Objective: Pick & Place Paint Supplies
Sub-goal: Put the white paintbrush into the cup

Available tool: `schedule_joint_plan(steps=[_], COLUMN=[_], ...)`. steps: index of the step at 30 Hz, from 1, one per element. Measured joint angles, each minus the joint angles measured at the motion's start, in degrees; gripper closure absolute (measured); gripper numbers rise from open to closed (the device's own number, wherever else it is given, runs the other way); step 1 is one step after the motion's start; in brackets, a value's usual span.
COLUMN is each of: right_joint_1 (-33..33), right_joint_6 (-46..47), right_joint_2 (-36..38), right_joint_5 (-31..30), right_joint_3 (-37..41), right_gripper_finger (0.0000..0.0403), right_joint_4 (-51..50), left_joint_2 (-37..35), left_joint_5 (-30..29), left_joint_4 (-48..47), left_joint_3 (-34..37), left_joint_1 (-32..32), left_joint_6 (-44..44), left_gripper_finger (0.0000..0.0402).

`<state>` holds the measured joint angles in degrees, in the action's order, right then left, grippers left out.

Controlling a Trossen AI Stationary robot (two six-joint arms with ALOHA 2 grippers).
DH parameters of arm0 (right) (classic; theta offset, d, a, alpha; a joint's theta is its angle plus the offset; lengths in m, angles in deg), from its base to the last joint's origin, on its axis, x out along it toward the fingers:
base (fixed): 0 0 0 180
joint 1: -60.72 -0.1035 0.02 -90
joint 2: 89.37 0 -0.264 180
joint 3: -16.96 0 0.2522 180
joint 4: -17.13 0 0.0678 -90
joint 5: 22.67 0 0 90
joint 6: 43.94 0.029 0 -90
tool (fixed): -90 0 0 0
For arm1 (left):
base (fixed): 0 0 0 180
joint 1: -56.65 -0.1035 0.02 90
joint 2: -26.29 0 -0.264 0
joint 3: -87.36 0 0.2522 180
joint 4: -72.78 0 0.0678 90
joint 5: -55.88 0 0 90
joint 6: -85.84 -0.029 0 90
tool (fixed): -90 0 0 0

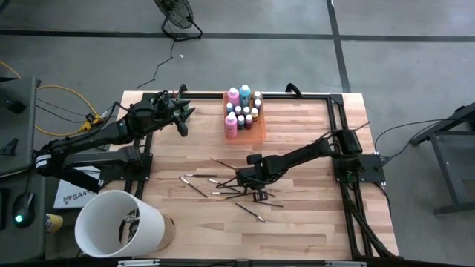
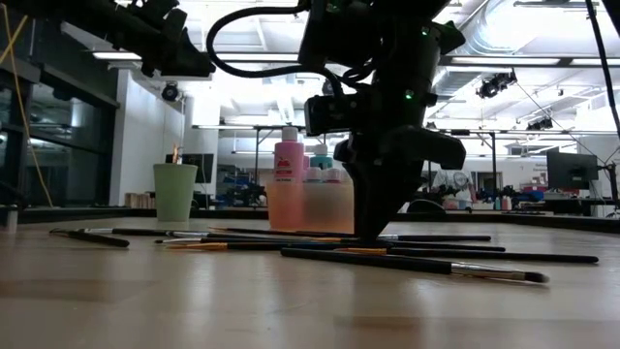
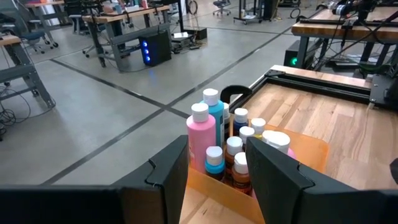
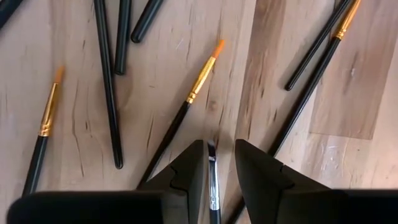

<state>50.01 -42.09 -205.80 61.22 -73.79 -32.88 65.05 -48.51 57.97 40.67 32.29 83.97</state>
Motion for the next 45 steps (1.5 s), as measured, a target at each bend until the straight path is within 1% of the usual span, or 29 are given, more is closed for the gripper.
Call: schedule_joint_plan(steps=[10, 16, 25, 32, 39, 42, 45], right_joint_1=[0.1, 0.1, 0.3, 1.1, 1.1, 1.1, 1.1], right_joint_6=[0.0, 1.4, 1.5, 1.5, 1.6, 3.1, 4.2], right_joint_2=[-0.1, -0.1, -0.1, -0.2, -2.1, -2.5, -2.5], right_joint_5=[1.5, 4.8, 5.0, 6.5, 6.5, 6.4, 6.2], right_joint_3=[0.0, 0.0, 0.1, 0.2, 0.0, 0.0, 0.0], right_gripper_finger=[0.0314, 0.0314, 0.0314, 0.0314, 0.0314, 0.0321, 0.0341], right_joint_4=[-0.2, -0.5, 0.3, 0.8, 1.3, 1.0, 1.3], left_joint_2=[0.0, 0.0, 0.0, 0.0, 0.0, 0.0, 0.0], left_joint_5=[0.0, 0.0, 0.0, 0.0, 0.0, 0.0, 0.0], left_joint_4=[0.0, 0.0, 0.0, -0.2, -0.5, -0.5, -0.7], left_joint_3=[0.0, 0.0, 0.0, 0.0, 0.0, 0.0, 0.0], left_joint_1=[0.0, 0.0, 0.0, 0.0, 0.0, 0.0, 0.0], left_joint_6=[0.0, 0.0, 0.0, 0.0, 0.1, 0.1, 0.1], left_gripper_finger=[0.0245, 0.0245, 0.0245, 0.0245, 0.0245, 0.0245, 0.0245])
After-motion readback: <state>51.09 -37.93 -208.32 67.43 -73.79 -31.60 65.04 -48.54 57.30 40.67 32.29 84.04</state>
